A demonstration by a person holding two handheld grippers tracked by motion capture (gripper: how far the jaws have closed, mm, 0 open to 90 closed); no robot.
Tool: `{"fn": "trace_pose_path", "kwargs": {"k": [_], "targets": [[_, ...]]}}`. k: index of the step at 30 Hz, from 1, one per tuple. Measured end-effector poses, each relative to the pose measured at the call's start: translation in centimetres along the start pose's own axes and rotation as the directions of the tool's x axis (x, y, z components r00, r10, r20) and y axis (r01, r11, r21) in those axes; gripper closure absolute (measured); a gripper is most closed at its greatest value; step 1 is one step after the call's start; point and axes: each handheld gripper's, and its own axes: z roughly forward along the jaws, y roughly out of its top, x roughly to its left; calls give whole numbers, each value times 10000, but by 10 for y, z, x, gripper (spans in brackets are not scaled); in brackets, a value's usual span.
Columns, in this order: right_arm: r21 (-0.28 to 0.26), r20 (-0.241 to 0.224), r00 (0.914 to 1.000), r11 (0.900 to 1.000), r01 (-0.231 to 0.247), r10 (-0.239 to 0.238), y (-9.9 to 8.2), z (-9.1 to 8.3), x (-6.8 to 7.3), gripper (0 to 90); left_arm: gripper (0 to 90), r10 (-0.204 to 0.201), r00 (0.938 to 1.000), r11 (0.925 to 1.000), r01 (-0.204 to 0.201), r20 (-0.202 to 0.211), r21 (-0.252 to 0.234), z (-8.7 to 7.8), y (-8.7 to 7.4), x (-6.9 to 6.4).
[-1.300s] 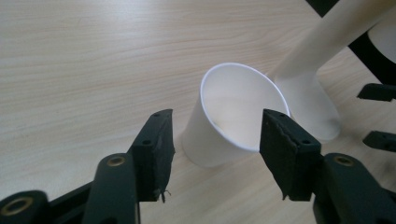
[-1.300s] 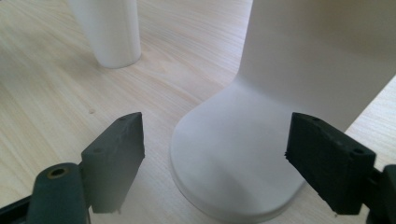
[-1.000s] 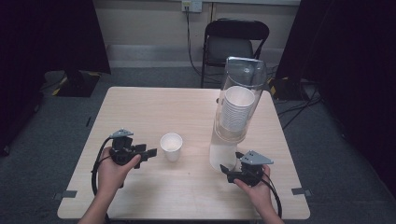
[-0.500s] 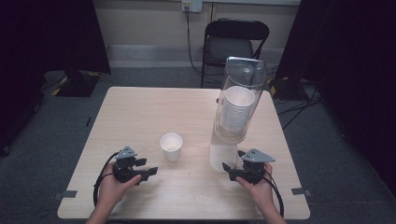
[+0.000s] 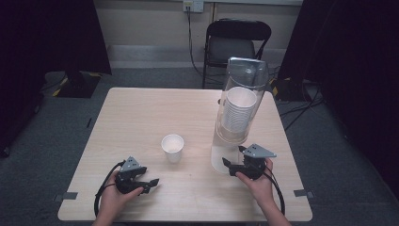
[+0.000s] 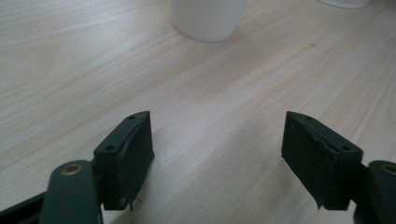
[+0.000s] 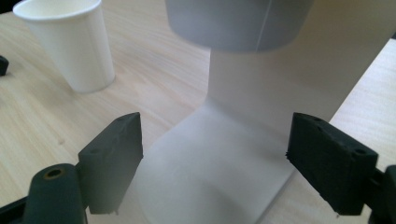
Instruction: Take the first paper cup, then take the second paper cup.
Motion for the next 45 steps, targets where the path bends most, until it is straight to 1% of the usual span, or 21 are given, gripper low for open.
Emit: {"fn": "trace_pose_path", "kwargs": {"k": [1, 3, 5, 7, 8, 9, 10, 11, 12, 18, 19, 22, 24, 25, 27, 28, 29, 30, 34, 39, 45], "targets": [[-49, 71, 10000, 10000, -18, 19, 3, 0, -1, 173, 232, 53, 10000, 10000, -53, 31, -26, 0, 0, 0], [-262, 30, 10000, 9996, -79, 79, 5, 0, -2, 175, 215, 182, 9998, 9998, -182, 38, 29, 1, 0, -2], [-292, 14, 9999, 9994, -160, 161, 9, -1, -4, 171, 200, 291, 9996, 9995, -291, 39, 84, 1, 0, -3], [-477, 34, 9999, 9987, -164, 165, 14, -1, -5, 172, 189, 479, 9987, 9986, -474, -184, 249, 1, 0, -6], [-570, 14, 9998, 9981, -214, 216, 16, -1, -6, 171, 188, 652, 9975, 9975, -644, -263, 306, 2, 0, -8], [-773, 37, 9996, 9966, -282, 286, 19, -2, -7, 173, 187, 842, 9956, 9961, -829, -412, 317, 4, 0, -10], [-846, 47, 9995, 9959, -306, 311, 21, -2, -7, 172, 182, 895, 9948, 9954, -878, -491, 372, 4, 0, -12], [-839, 72, 9994, 9960, -319, 327, 22, -3, -7, 172, 176, 1170, 9910, 9921, -1136, -644, 541, 5, 0, -15], [-914, 55, 9995, 9953, -320, 327, 25, -2, -7, 172, 158, 1209, 9904, 9912, -1168, -668, 616, 5, 1, -15], [-1111, 26, 9997, 9935, -254, 259, 32, 4, -8, 178, 151, 1154, 9911, 9924, -1121, -656, 516, 6, 0, -16], [-1058, 62, 9998, 9942, -195, 203, 33, 5, -8, 181, 150, 1168, 9910, 9921, -1135, -653, 532, 6, 0, -16], [-1349, 190, 9998, 9908, 68, -43, 35, 6, -8, 217, 150, 1161, 9910, 9922, -1127, -668, 536, 6, 0, -16], [-1311, 112, 9999, 9914, -33, 48, 37, 8, -7, 224, 148, 1159, 9910, 9922, -1124, -676, 534, 6, 0, -16], [-1397, 159, 9999, 9902, 19, 3, 38, 9, -7, 261, 148, 1164, 9909, 9922, -1129, -674, 537, 6, 0, -16], [-1591, 161, 9998, 9872, 104, -79, 40, 10, -6, 276, 148, 1162, 9910, 9922, -1128, -667, 538, 6, 0, -16], [-1589, 142, 9999, 9873, 90, -68, 40, 10, -6, 293, 147, 1158, 9911, 9922, -1124, -663, 536, 6, 0, -16], [-1587, 102, 9999, 9873, 37, -21, 40, 11, -6, 309, 147, 1159, 9911, 9922, -1125, -661, 536, 6, 0, -16], [-1660, -60, 10000, 9861, -18, 8, 40, 12, -6, 327, 147, 1155, 9911, 9923, -1120, -661, 535, 6, 0, -16], [-1702, -1, 10000, 9854, -25, 25, 41, 13, -6, 330, 147, 1158, 9911, 9922, -1124, -661, 536, 6, 0, -16], [-1705, -97, 9999, 9853, 59, -77, 40, 13, -6, 344, 147, 1157, 9911, 9922, -1122, -661, 539, 6, 0, -16], [-1716, -110, 9999, 9852, 40, -60, 39, 12, -7, 348, 147, 1149, 9912, 9923, -1116, -651, 531, 6, 0, -16]]}}
